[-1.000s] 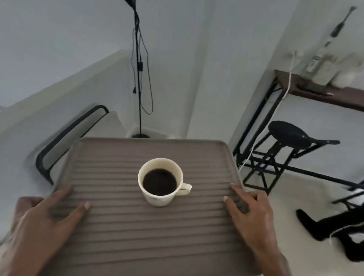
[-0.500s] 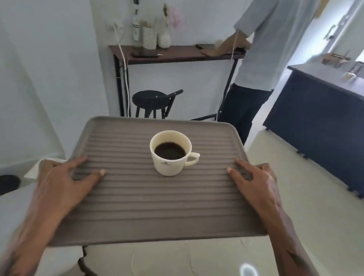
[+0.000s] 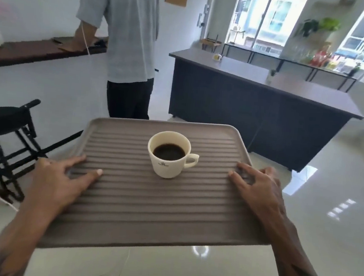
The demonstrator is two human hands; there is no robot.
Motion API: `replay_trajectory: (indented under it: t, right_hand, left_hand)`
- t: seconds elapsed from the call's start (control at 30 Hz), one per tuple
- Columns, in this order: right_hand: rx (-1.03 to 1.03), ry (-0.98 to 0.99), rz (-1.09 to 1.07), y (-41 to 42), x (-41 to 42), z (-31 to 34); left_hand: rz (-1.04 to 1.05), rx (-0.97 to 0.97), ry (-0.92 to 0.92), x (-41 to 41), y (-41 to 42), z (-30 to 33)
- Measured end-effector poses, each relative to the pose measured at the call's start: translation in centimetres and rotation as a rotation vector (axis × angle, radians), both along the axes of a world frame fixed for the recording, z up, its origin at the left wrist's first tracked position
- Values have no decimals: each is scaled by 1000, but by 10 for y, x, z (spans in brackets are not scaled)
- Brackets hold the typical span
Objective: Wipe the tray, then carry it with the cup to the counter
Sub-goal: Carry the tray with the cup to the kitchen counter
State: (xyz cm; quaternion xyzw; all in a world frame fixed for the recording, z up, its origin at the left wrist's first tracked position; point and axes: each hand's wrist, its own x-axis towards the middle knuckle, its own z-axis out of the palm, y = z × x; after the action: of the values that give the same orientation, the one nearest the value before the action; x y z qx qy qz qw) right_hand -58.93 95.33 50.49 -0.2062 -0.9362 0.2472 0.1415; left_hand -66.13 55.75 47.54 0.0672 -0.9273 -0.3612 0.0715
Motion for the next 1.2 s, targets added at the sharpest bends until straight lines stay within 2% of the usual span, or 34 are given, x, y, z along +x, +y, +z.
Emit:
replay_trajectory:
  t: [0.37, 0.67, 0.87, 1.2]
  right_hand:
    - [-54, -6, -397, 161, 21, -12]
    - [-22, 57, -637, 265, -27, -2]
    - [-36, 96, -697, 329, -76, -7]
    - [-12, 117, -680, 494, -165, -20]
  left_hand:
    - [-356, 9, 4, -122, 230, 5]
    - [-594, 8, -7, -232, 389, 19]
    - [-695, -31, 26, -298, 470, 30]
    - [-658, -54, 21, -383, 626, 23]
